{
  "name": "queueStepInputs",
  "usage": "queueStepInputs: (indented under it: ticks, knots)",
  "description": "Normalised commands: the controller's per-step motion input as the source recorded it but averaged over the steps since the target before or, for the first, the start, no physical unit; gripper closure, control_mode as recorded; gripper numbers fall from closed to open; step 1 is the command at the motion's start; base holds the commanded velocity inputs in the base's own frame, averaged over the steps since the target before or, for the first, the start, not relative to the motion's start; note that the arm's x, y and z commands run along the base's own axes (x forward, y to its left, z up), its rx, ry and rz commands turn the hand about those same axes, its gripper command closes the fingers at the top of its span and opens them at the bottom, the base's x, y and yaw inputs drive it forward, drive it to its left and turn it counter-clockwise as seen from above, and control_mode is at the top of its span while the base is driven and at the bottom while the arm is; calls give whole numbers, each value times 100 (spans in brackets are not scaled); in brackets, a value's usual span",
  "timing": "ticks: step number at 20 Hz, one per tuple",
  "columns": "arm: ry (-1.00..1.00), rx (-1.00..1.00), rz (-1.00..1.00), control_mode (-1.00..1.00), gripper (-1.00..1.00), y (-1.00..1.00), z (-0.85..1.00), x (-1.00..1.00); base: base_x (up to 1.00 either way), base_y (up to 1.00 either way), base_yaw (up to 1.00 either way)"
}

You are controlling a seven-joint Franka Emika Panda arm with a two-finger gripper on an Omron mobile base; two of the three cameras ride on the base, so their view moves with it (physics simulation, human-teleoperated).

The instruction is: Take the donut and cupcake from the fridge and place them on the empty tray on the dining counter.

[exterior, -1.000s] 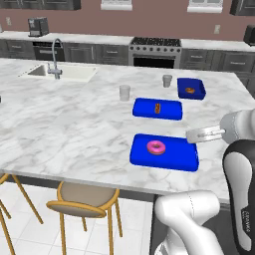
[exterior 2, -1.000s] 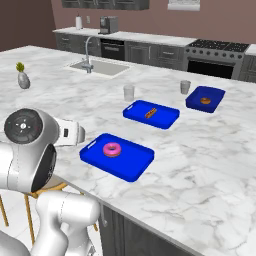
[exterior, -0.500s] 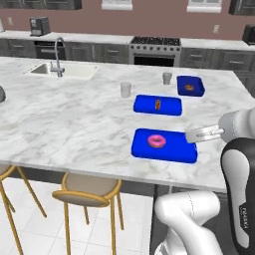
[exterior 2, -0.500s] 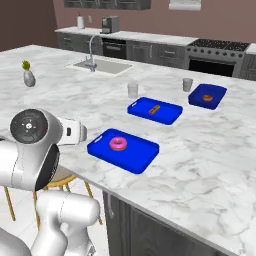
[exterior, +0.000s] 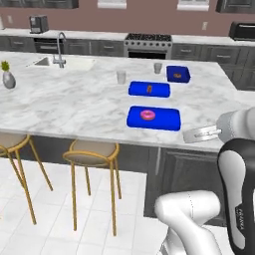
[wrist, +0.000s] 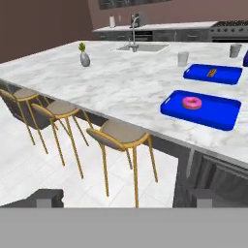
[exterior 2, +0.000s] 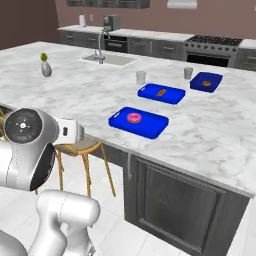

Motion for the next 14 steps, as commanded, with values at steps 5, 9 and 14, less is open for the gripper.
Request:
queueStepInputs:
  ticks: [5,9,14]
  knots:
    - [0,0,0,100,-100,0,0,0,-44,-59,-44]
    - [0,0,0,100,-100,0,0,0,-2,-88,-43]
    - [0,0,0,100,-100,0,0,0,0,-100,-42]
